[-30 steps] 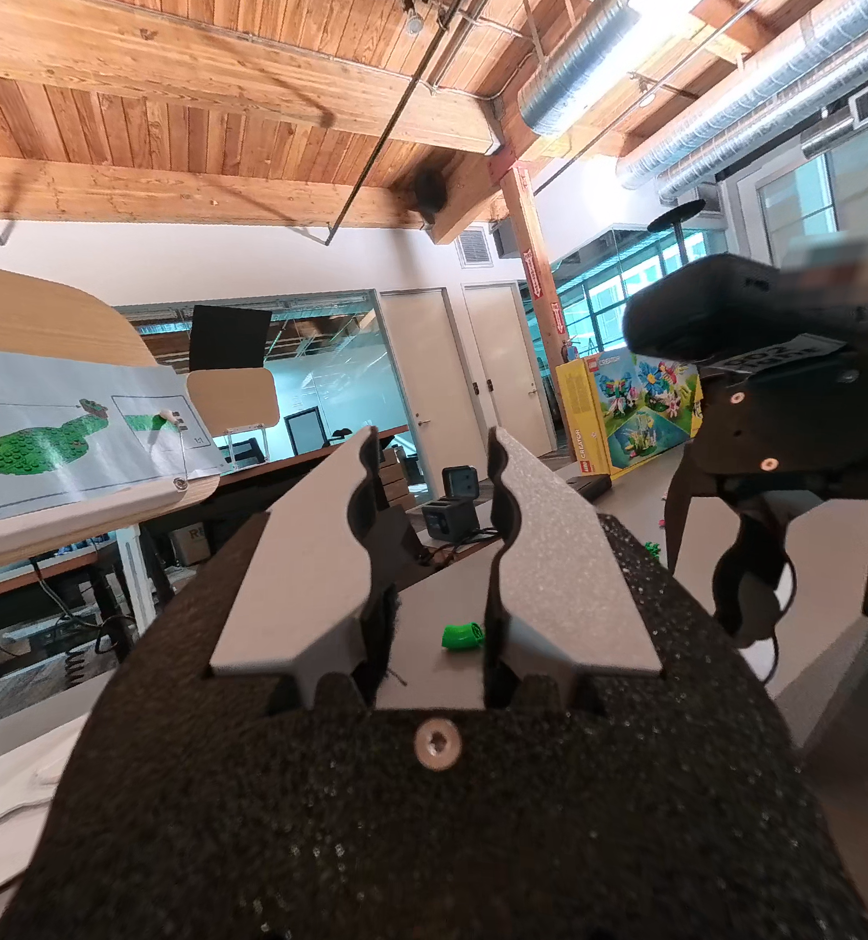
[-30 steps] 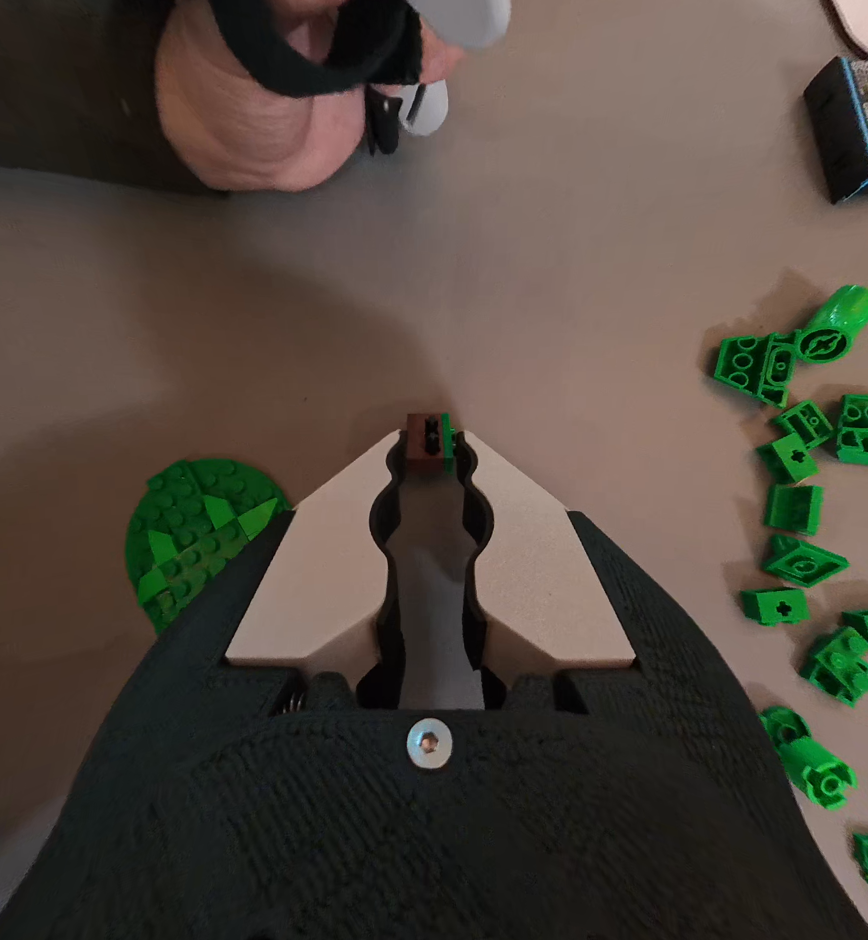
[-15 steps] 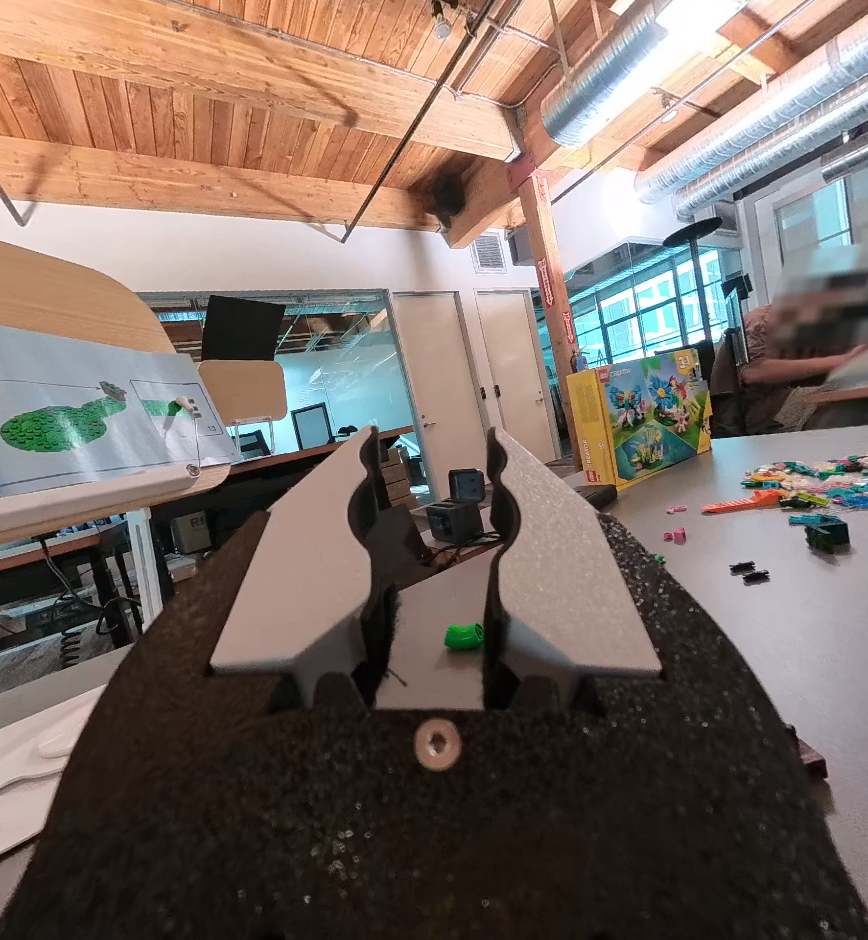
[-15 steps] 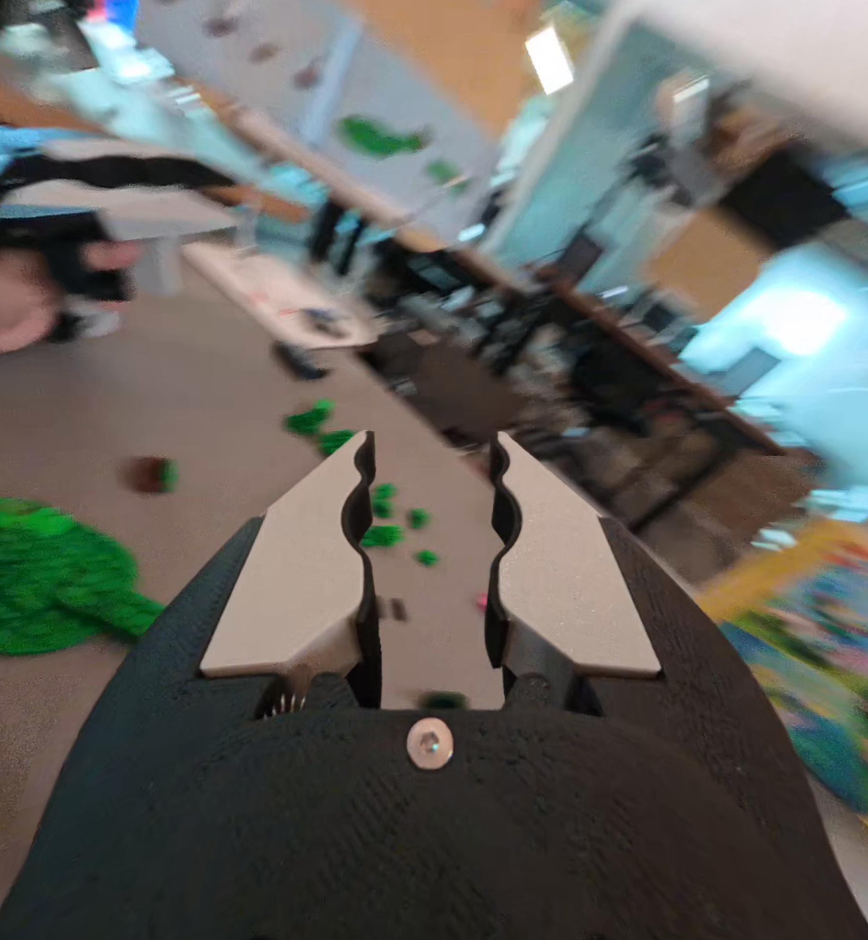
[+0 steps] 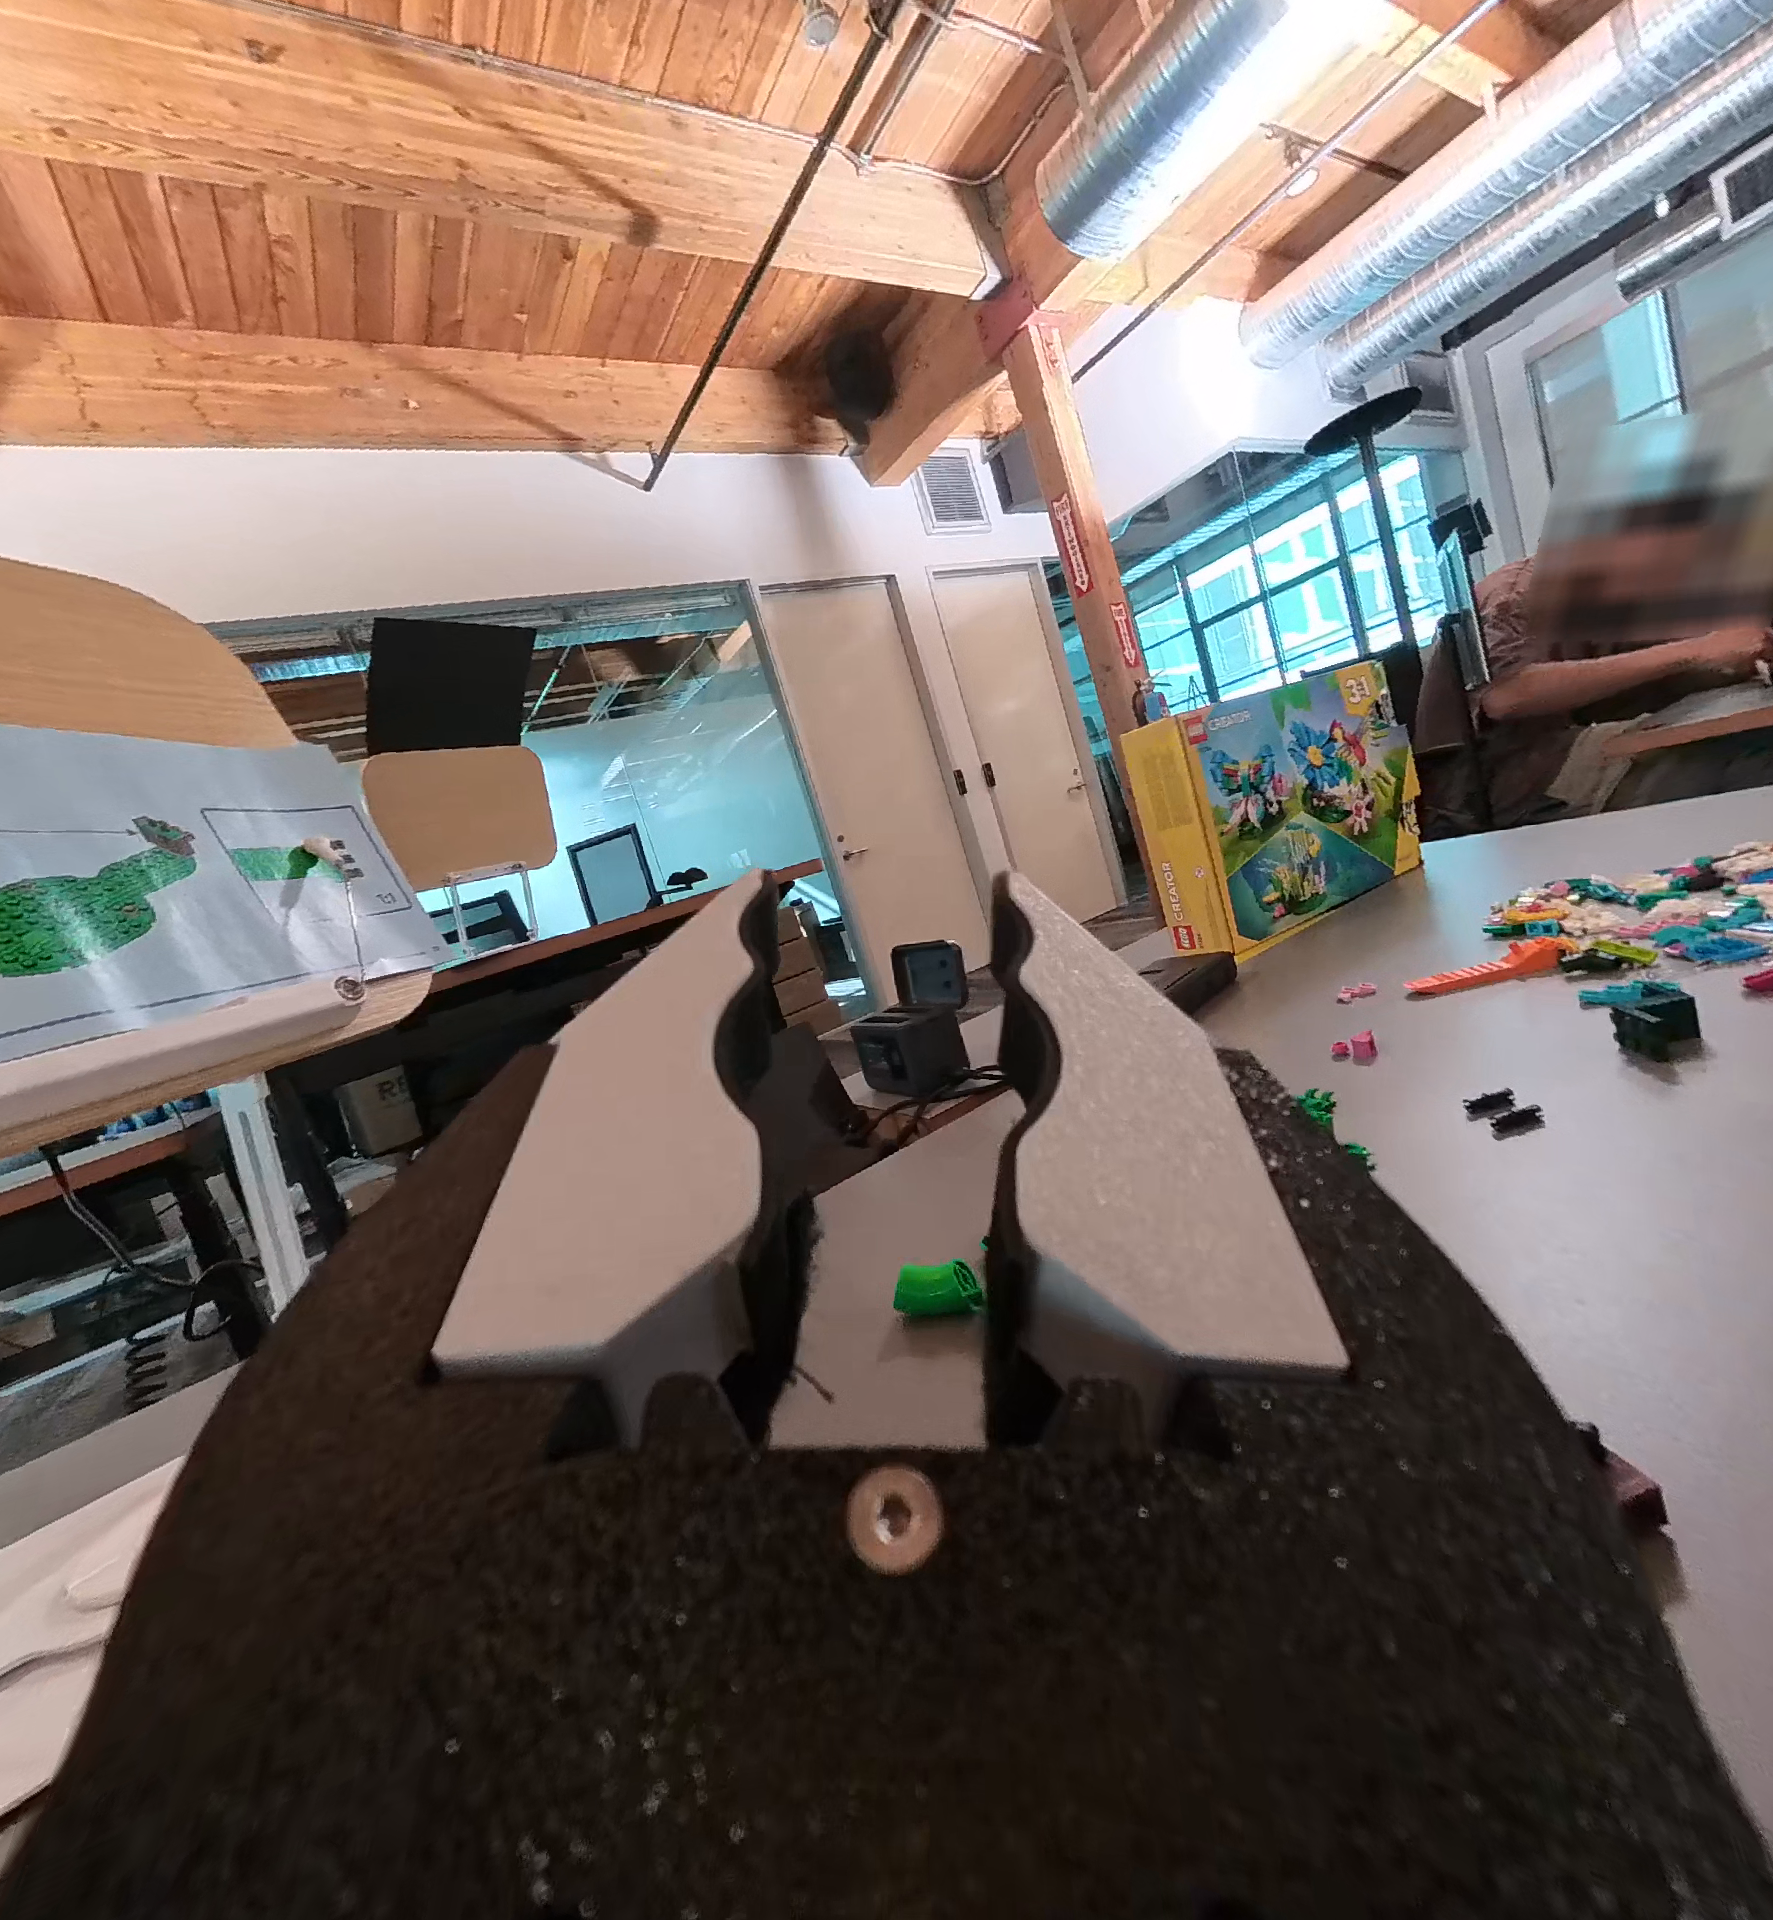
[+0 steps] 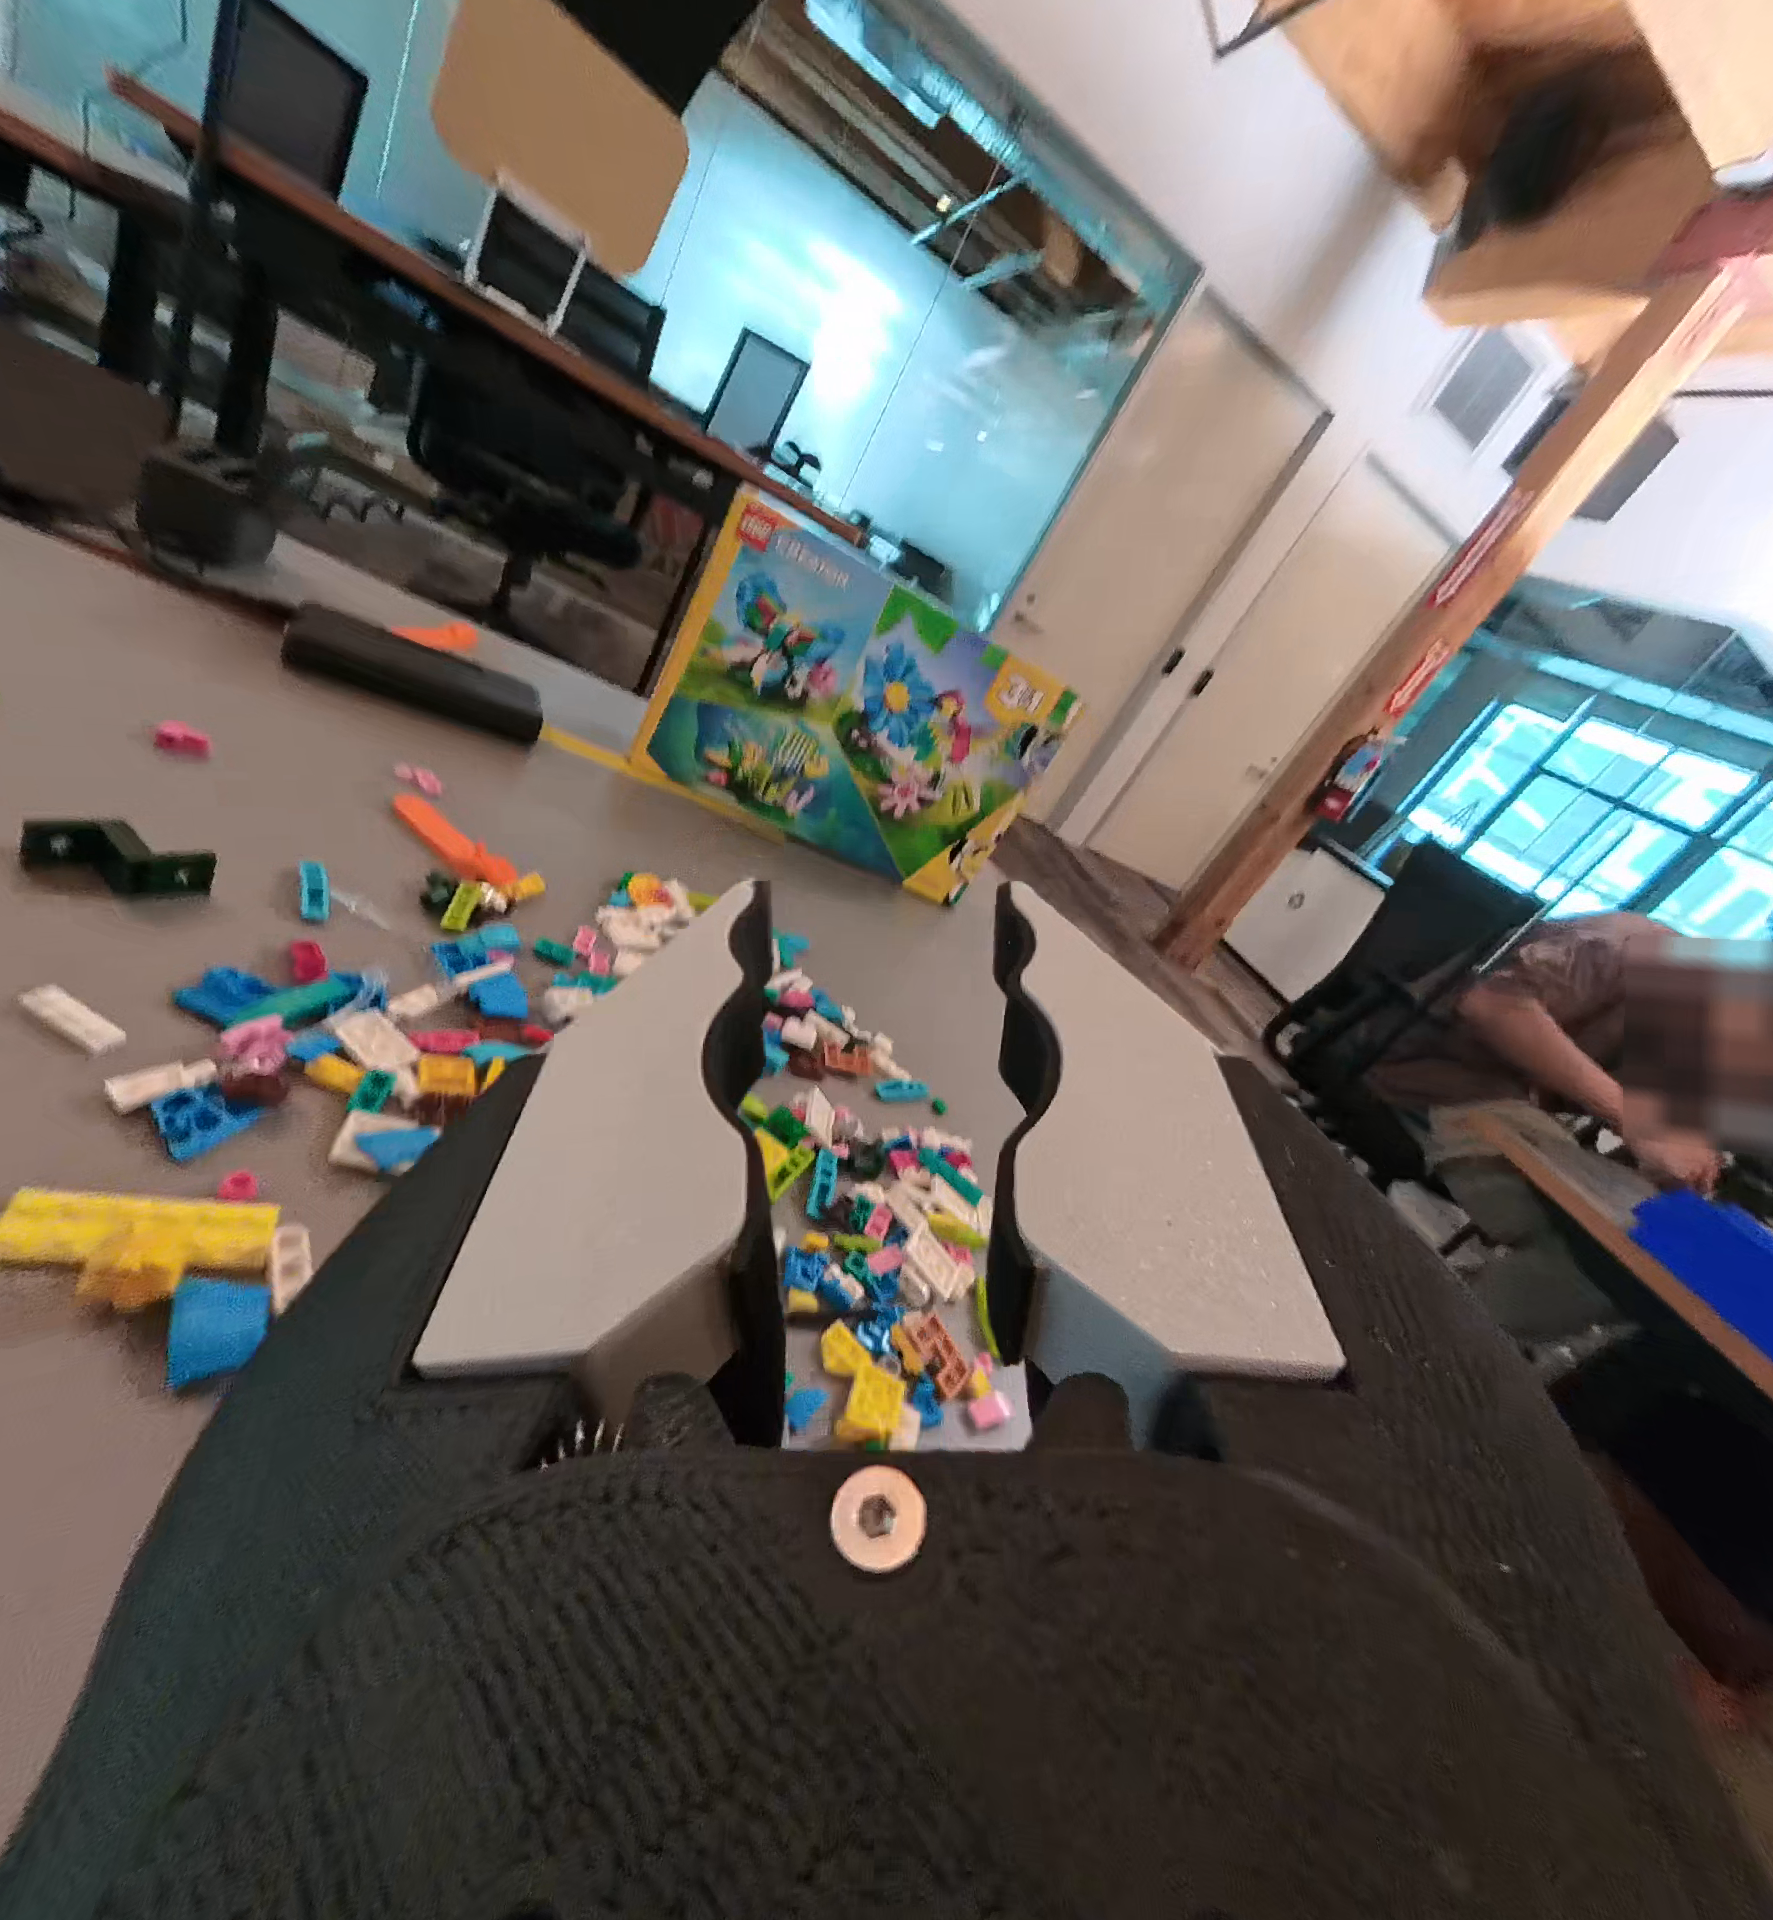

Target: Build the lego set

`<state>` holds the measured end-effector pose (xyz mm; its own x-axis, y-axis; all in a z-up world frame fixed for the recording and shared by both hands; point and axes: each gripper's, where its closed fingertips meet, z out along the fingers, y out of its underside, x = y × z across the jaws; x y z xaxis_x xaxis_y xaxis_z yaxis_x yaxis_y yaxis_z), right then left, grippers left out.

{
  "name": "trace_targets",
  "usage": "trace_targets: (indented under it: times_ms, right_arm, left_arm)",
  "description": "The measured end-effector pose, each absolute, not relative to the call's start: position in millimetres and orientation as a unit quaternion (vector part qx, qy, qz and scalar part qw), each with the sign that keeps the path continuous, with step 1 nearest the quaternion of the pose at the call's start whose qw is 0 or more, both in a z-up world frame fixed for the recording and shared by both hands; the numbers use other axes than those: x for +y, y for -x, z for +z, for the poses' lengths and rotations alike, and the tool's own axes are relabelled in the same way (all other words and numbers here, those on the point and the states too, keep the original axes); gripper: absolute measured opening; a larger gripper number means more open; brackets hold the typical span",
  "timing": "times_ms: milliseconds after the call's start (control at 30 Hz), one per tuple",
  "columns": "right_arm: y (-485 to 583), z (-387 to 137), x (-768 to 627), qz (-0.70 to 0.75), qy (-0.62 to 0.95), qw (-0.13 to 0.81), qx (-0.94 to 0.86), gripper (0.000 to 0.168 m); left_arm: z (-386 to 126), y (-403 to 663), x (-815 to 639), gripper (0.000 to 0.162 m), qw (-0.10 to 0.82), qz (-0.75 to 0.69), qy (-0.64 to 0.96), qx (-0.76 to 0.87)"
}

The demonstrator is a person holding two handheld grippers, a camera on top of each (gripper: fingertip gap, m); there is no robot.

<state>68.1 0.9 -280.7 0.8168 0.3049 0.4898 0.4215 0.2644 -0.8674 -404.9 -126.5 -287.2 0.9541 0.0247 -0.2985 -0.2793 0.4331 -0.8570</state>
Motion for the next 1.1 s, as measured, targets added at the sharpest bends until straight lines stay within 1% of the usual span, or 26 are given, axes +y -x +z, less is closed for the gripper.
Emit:
trace_targets:
  times_ms: [167, 333, 467, 600, 733, 800, 867, 1100]
  right_arm:
    - [-70, -327, 17, -0.039, 0.640, 0.676, -0.364, 0.037]
    - [-76, -359, 33, -0.008, 0.660, 0.614, -0.433, 0.036]
    - [-84, -372, 40, 0.058, 0.674, 0.569, -0.467, 0.034]
    - [-92, -391, 44, 0.121, 0.715, 0.499, -0.475, 0.031]
    - [-85, -396, 61, 0.137, 0.735, 0.482, -0.457, 0.026]
    - [-72, -396, 66, 0.170, 0.741, 0.466, -0.453, 0.021]
    - [-54, -398, 64, 0.197, 0.730, 0.439, -0.485, 0.017]
    - [-4, -421, 65, 0.212, 0.690, 0.338, -0.603, 0.009]
  left_arm:
    - [-291, 398, -123, 0.038, 0.830, 0.098, 0.529, 0.148]
    - [-296, 388, -120, 0.037, 0.818, 0.112, 0.534, 0.179]
    - [-300, 378, -117, 0.035, 0.810, 0.120, 0.538, 0.203]
    - [-303, 371, -114, 0.033, 0.803, 0.127, 0.542, 0.214]
    - [-306, 375, -108, 0.032, 0.794, 0.147, 0.551, 0.210]
    - [-306, 380, -106, 0.031, 0.793, 0.150, 0.556, 0.197]
    - [-306, 386, -105, 0.031, 0.794, 0.149, 0.561, 0.181]
    - [-307, 396, -101, 0.029, 0.795, 0.138, 0.570, 0.157]
